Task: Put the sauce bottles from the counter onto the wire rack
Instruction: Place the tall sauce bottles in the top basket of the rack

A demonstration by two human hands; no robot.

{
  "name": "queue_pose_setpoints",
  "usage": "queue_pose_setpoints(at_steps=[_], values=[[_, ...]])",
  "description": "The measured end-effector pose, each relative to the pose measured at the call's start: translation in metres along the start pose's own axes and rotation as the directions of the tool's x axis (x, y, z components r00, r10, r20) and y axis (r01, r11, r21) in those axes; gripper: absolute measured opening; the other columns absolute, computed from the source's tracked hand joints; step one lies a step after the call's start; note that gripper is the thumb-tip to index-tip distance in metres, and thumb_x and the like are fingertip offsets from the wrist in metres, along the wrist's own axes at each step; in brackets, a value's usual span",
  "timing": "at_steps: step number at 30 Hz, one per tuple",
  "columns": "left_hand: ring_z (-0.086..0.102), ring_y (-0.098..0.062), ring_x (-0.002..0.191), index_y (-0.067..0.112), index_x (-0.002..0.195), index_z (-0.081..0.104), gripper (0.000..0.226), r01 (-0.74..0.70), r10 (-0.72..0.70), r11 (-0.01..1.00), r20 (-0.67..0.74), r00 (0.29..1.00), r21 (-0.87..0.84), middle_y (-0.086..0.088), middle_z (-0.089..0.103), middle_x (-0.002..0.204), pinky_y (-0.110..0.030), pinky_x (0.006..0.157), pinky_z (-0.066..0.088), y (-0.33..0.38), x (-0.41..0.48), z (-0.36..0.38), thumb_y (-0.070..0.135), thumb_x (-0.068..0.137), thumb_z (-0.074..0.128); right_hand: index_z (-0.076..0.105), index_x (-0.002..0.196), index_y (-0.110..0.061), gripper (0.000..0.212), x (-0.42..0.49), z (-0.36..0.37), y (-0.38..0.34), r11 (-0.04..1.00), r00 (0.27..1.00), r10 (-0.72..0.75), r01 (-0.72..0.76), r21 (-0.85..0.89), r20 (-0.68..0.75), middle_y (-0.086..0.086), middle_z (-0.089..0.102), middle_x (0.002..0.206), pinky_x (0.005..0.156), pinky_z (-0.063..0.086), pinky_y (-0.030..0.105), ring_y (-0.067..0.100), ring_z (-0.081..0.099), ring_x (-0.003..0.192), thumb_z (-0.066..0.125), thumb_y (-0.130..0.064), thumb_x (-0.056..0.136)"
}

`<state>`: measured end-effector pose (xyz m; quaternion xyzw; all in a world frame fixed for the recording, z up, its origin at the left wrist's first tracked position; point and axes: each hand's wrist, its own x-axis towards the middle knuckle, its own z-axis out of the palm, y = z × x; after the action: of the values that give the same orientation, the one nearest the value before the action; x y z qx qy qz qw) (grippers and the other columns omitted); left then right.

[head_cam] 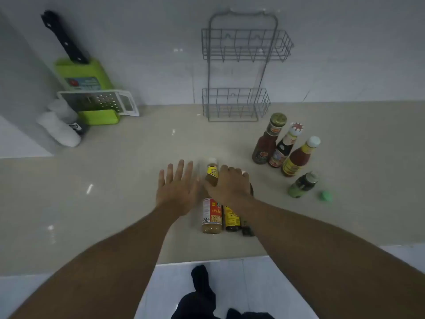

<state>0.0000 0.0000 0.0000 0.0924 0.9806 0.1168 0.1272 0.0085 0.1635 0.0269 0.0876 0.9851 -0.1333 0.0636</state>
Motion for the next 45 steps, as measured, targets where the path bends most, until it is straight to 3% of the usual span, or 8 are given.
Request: queue_pose_setpoints(at_steps=[9,15,21,26,29,32,36,45], values=[[-0.013,-0.04,0.157,0.033,0.163,-0.005,0.069,0.003,0.002,0.998,0.077,0.997,-0.056,0.001,-0.009,0.173,-0.053,0.126,-0.007,-0.021,0.032,0.046,0.059,0.102,0.013,0.06,0.106,-0.012,0.065,0.011,0.032,-0.014,0.986,0.997,0.034,-0.044,-0.163,-0.065,0.012,0.063,0.107,0.093,0.036,0.046,0.03,0.055,0.102,0.042,-0.071,0.084],[-0.013,-0.048,0.154,0.031,0.161,-0.013,0.075,0.003,-0.003,0.995,-0.002,1.0,0.1,-0.004,-0.013,0.172,-0.064,0.121,-0.005,-0.025,0.033,0.074,0.057,0.099,0.019,0.057,0.104,-0.011,0.054,0.013,0.04,-0.029,0.986,0.99,0.111,-0.121,-0.118,-0.088,0.01,0.063,0.105,0.09,0.032,0.046,0.031,0.053,0.102,0.052,-0.058,0.077],[-0.002,-0.051,0.155,0.029,0.162,-0.009,0.083,0.014,-0.015,0.987,0.005,1.0,0.163,-0.007,-0.002,0.173,-0.077,0.113,-0.003,-0.025,0.035,0.077,0.059,0.089,0.016,0.05,0.114,-0.006,0.052,0.009,0.057,-0.036,0.992,0.988,0.127,-0.124,0.034,-0.086,0.015,0.062,0.111,0.09,0.034,0.048,0.034,0.049,0.105,0.052,-0.049,0.085],[-0.01,-0.049,0.155,0.03,0.151,-0.03,0.081,0.001,-0.015,0.983,0.075,0.997,0.184,-0.006,-0.011,0.173,-0.077,0.112,-0.006,-0.025,0.035,0.072,0.06,0.091,0.016,0.044,0.133,-0.007,0.058,0.009,0.053,-0.038,0.965,0.984,0.041,0.006,0.262,-0.172,0.014,0.054,0.121,0.095,0.04,0.046,0.031,0.048,0.109,0.057,-0.042,0.088],[-0.005,-0.045,0.155,0.03,0.158,-0.022,0.077,-0.005,-0.026,0.976,0.138,0.99,0.219,-0.005,-0.006,0.173,-0.075,0.113,-0.004,-0.023,0.039,0.061,0.058,0.099,0.019,0.034,0.138,-0.011,0.057,0.013,0.042,-0.041,0.867,0.971,0.054,0.07,0.493,-0.234,0.006,0.047,0.116,0.076,0.047,0.031,0.021,0.054,0.095,0.057,-0.037,0.093],[0.013,-0.038,0.151,0.035,0.161,0.0,0.065,-0.015,-0.016,0.979,0.15,0.989,0.202,-0.004,0.012,0.169,-0.069,0.114,0.005,-0.023,0.049,0.039,0.055,0.102,0.02,0.031,0.14,-0.016,0.06,0.026,0.024,-0.045,0.8,0.931,0.075,0.157,0.579,-0.356,-0.001,0.042,0.113,0.065,0.036,0.01,0.005,0.046,0.082,0.059,-0.037,0.091],[0.03,-0.031,0.141,0.034,0.159,0.014,0.06,0.004,-0.017,0.991,0.1,0.995,0.13,-0.003,0.031,0.157,-0.058,0.116,0.022,-0.017,0.08,-0.002,0.053,0.103,0.02,0.032,0.142,-0.025,0.061,0.062,-0.019,-0.052,0.671,0.897,0.086,0.27,0.69,-0.435,-0.011,0.05,0.112,0.071,0.039,0.001,-0.002,0.053,0.085,0.061,-0.037,0.089],[0.048,-0.035,0.133,0.013,0.161,0.017,0.067,-0.127,0.07,0.982,-0.348,0.935,-0.142,-0.015,0.045,0.151,-0.05,0.116,0.032,0.044,0.194,-0.153,0.051,0.106,0.023,0.037,0.142,-0.018,0.06,0.172,-0.184,-0.073,0.573,0.685,0.064,0.57,0.589,-0.726,0.004,0.057,0.112,0.076,0.055,0.033,0.013,0.059,0.09,0.062,-0.028,0.089]])
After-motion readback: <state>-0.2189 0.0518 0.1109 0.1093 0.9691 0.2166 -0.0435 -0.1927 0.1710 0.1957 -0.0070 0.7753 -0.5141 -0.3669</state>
